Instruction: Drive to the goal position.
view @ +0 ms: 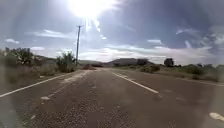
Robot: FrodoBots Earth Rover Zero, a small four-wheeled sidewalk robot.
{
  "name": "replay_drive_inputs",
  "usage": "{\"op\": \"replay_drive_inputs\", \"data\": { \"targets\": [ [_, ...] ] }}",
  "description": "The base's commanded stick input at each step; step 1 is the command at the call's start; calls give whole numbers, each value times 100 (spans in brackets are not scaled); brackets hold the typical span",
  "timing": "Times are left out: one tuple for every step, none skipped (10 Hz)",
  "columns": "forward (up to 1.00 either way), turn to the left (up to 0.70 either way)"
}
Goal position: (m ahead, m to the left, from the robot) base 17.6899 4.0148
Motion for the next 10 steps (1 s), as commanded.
{"op": "replay_drive_inputs", "data": {
  "targets": [
    [0, 0],
    [0, 0],
    [0, 0],
    [0, 0],
    [54, 0],
    [61, 0],
    [63, 0],
    [63, 0],
    [64, 0],
    [66, 0]
  ]
}}
